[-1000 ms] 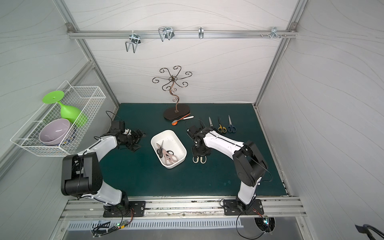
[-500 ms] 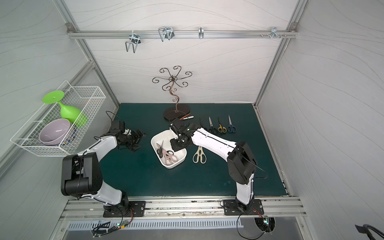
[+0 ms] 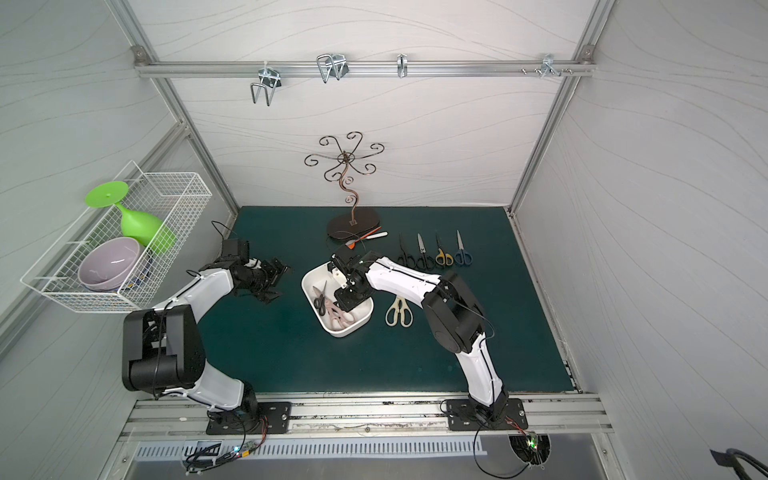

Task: Take the scissors out of the storage box
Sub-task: Pick up the scissors from the storage box.

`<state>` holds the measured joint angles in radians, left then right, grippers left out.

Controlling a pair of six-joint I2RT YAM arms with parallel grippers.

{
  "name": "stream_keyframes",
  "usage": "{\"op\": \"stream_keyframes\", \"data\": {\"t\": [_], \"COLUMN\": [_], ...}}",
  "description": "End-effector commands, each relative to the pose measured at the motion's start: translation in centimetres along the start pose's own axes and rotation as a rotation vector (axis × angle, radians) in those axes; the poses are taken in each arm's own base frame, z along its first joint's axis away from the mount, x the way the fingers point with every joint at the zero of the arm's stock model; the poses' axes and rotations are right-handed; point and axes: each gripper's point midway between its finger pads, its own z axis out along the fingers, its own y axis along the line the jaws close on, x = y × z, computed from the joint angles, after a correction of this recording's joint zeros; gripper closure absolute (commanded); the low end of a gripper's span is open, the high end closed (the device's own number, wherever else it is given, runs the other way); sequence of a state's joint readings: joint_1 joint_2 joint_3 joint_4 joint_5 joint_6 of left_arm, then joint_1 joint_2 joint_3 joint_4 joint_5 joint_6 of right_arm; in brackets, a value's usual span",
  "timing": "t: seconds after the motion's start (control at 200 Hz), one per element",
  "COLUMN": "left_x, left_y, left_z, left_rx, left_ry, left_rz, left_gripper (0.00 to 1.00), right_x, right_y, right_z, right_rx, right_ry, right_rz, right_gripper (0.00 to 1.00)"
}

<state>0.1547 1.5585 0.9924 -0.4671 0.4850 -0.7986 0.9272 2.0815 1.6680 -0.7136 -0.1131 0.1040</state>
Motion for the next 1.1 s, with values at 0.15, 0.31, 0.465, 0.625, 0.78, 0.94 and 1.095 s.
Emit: {"op": "stream_keyframes", "data": {"t": [0.15, 0.31, 0.465, 0.625, 0.78, 0.94, 1.095], "left_x": [-1.2, -1.3, -1.2, -1.1, -0.9, -0.7, -0.6], "left_y": [-1.2, -2.1, -2.5, -2.3, -1.8, -1.6, -1.5], "left_z": [-0.9, -1.2, -1.5, -1.7, -1.7, -1.8, -1.8], "left_rx": [-0.021, -0.02, -0.019, -0.025, -0.033, -0.042, -0.046], "left_ry": [-0.04, -0.053, -0.063, -0.071, -0.074, -0.074, -0.073], "left_rz": [0.002, 0.022, 0.035, 0.043, 0.048, 0.062, 0.069], "left_gripper": [0.1, 0.1, 0.1, 0.1, 0.1, 0.1, 0.1], "right_x": [0.9, 1.6, 1.7, 2.4, 3.1, 2.9, 3.1], "right_y": [-0.3, -0.5, -0.5, -0.4, -0.6, -0.7, -1.0], "right_z": [0.6, 1.1, 1.8, 2.9, 3.9, 4.6, 5.4], "right_rx": [0.037, 0.063, 0.062, 0.061, 0.08, 0.093, 0.134], "right_ry": [0.057, 0.073, 0.075, 0.094, 0.12, 0.115, 0.133], "right_rz": [-0.082, -0.098, -0.099, -0.107, -0.113, -0.11, -0.13], "right_gripper": [0.53, 0.54, 0.54, 0.54, 0.55, 0.57, 0.62]}}
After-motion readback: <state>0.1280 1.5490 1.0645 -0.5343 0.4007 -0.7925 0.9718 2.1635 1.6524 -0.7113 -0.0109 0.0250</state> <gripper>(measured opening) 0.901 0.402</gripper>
